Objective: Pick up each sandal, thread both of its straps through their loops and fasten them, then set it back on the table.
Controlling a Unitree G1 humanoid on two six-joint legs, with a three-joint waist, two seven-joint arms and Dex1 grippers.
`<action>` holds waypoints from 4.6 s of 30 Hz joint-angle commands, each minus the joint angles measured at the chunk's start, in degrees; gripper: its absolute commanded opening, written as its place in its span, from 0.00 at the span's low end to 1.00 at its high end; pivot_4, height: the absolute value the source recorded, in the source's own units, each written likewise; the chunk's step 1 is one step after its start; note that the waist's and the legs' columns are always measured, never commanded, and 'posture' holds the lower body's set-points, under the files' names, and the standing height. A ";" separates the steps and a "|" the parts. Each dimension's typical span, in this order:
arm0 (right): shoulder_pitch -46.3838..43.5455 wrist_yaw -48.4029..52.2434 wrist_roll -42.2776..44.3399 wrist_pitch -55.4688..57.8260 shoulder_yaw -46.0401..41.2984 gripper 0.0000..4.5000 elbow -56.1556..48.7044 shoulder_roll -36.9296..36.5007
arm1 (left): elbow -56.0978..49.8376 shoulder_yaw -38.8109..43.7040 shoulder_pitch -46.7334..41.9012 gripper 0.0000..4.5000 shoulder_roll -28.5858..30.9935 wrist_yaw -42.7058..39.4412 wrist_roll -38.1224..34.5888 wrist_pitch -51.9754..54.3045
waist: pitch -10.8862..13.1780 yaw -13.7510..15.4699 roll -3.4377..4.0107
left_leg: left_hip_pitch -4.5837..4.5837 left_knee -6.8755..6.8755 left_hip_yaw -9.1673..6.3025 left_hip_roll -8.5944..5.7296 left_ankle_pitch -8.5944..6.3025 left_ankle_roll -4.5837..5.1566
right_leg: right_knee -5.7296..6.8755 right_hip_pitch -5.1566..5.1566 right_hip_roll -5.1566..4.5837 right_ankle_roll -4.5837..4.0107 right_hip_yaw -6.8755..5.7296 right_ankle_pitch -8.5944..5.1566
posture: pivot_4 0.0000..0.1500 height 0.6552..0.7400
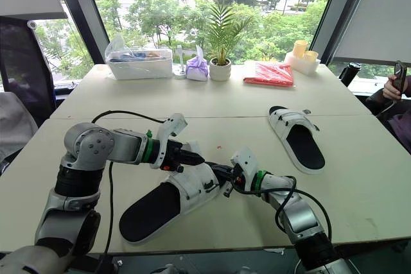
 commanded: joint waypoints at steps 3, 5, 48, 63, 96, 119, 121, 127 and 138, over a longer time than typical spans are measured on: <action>1.96 -1.44 -2.65 2.03 0.84 0.00 4.04 -0.43 | -0.61 2.30 0.89 0.02 -0.64 6.43 -7.39 0.51 | 0.00 0.04 0.00 | 0.00 0.00 0.00 0.00 0.02 -0.04 | 0.00 0.01 -0.01 0.00 0.00 0.00 | 1.00 1.00; 1.99 -1.45 -2.68 1.94 0.96 0.00 4.17 -0.43 | 0.14 3.72 0.89 0.02 -1.43 9.26 -11.24 0.51 | 0.00 0.05 0.00 | 0.00 0.01 -0.01 0.00 -0.05 -0.19 | 0.00 0.01 -0.01 -0.01 0.00 0.00 | 1.00 1.00; 1.74 -1.61 -2.61 1.86 1.12 0.00 4.64 -0.23 | 1.43 -9.18 4.78 0.02 9.65 42.74 -57.31 -17.44 | -0.01 0.10 -0.02 | 0.32 -0.07 -0.01 -0.02 0.01 -0.36 | -0.01 0.28 -0.03 -0.21 0.03 -0.10 | 1.00 1.00; 1.89 -1.51 -2.60 1.71 1.23 0.00 4.44 -0.24 | -0.51 -12.52 3.40 0.02 13.87 35.84 -51.55 -16.78 | -0.01 0.09 -0.02 | 0.33 -0.13 -0.01 -0.01 -0.02 -0.32 | -0.07 0.05 -0.02 -0.24 0.02 -0.12 | 1.00 1.00; 2.50 -1.86 -2.76 2.14 1.72 0.00 3.94 -0.23 | 2.31 -11.68 2.18 0.02 13.50 36.45 -54.80 -20.05 | 0.00 0.14 -0.01 | 0.32 -0.21 -0.02 0.00 -0.03 -0.31 | -0.12 0.00 -0.08 -0.24 0.04 -0.12 | 1.00 1.00; 2.88 -2.01 -2.85 2.04 1.71 0.00 3.57 -0.27 | 1.69 -12.64 3.96 0.02 11.33 39.45 -57.87 -23.28 | 0.00 0.12 -0.01 | 0.32 -0.24 -0.04 0.02 -0.04 -0.30 | -0.19 0.00 -0.13 -0.42 0.08 -0.22 | 1.00 1.00; 2.80 -1.96 -2.87 1.97 1.73 0.00 3.75 -0.26 | 1.34 -12.69 4.11 0.02 11.85 39.81 -58.90 -23.53 | 0.00 0.10 -0.01 | 0.32 -0.25 -0.04 0.02 -0.04 -0.30 | -0.19 0.00 -0.12 -0.42 0.08 -0.22 | 1.00 1.00; 2.56 -1.93 -2.95 1.81 1.84 0.00 4.10 -0.17 | 0.58 -13.46 4.61 0.02 12.98 39.89 -59.21 -23.37 | 0.00 0.12 -0.01 | 0.32 -0.25 -0.04 0.02 -0.04 -0.30 | -0.20 -0.01 -0.12 -0.43 0.08 -0.23 | 1.00 1.00; 2.65 -2.08 -3.02 1.76 1.83 0.00 4.20 -0.18 | -0.05 -14.48 5.66 0.02 12.84 39.97 -58.42 -23.56 | 0.00 0.14 -0.01 | 0.32 -0.27 -0.04 0.03 -0.05 -0.31 | -0.22 -0.02 -0.13 -0.46 0.08 -0.24 | 1.00 1.00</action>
